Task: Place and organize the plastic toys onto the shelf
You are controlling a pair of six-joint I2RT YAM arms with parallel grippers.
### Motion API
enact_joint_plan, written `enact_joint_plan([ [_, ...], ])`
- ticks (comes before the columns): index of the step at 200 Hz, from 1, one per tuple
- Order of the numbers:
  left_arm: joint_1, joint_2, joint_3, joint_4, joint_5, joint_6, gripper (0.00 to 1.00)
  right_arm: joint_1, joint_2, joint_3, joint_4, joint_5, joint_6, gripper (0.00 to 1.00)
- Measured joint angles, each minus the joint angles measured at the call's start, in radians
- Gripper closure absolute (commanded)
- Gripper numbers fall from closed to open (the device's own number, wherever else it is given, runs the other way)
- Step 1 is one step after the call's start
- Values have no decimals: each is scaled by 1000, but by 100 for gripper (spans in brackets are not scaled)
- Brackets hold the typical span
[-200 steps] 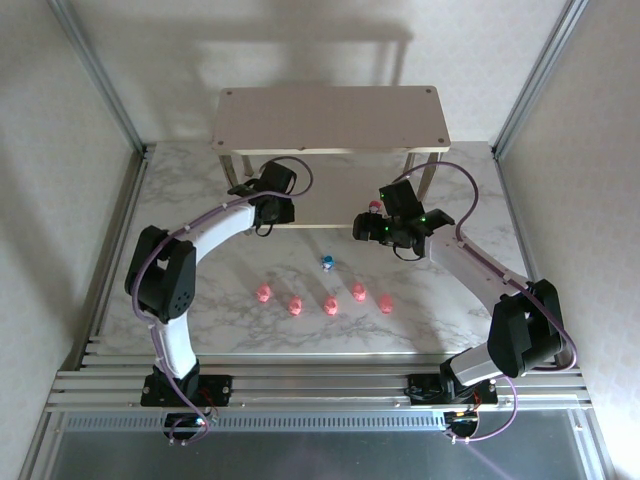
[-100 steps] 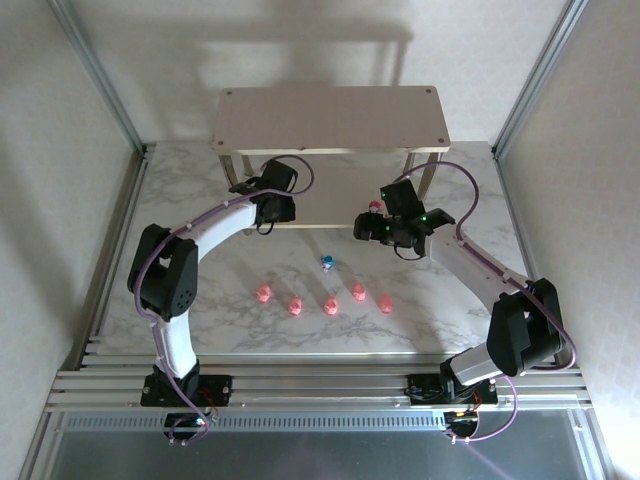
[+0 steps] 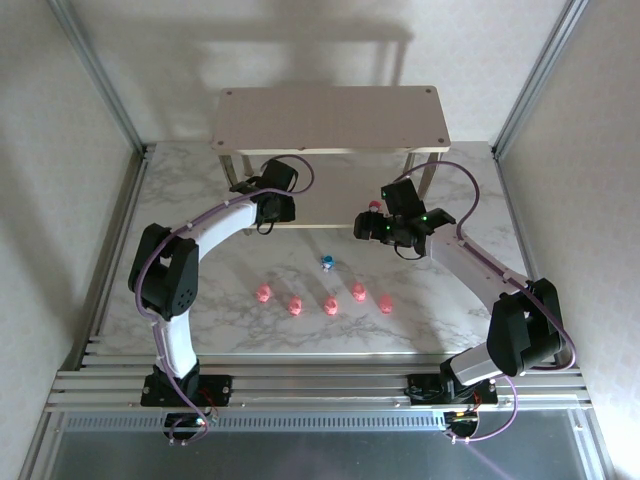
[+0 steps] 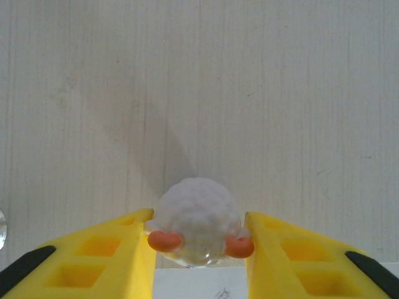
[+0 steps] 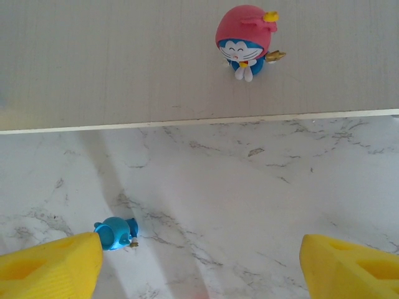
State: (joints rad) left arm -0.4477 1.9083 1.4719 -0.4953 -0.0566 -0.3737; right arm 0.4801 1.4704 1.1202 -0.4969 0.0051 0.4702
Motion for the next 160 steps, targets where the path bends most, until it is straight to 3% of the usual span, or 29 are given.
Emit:
enact_joint_plan([
  [25, 0, 0, 0, -5, -10, 2, 52, 0, 0, 0, 0, 0, 0, 17],
  [148, 0, 0, 0, -5, -45, 0, 49, 0, 0, 0, 0, -3, 0, 17],
  [160, 0, -2, -2, -2, -50, 0, 43, -1, 0, 0, 0, -3, 0, 17],
])
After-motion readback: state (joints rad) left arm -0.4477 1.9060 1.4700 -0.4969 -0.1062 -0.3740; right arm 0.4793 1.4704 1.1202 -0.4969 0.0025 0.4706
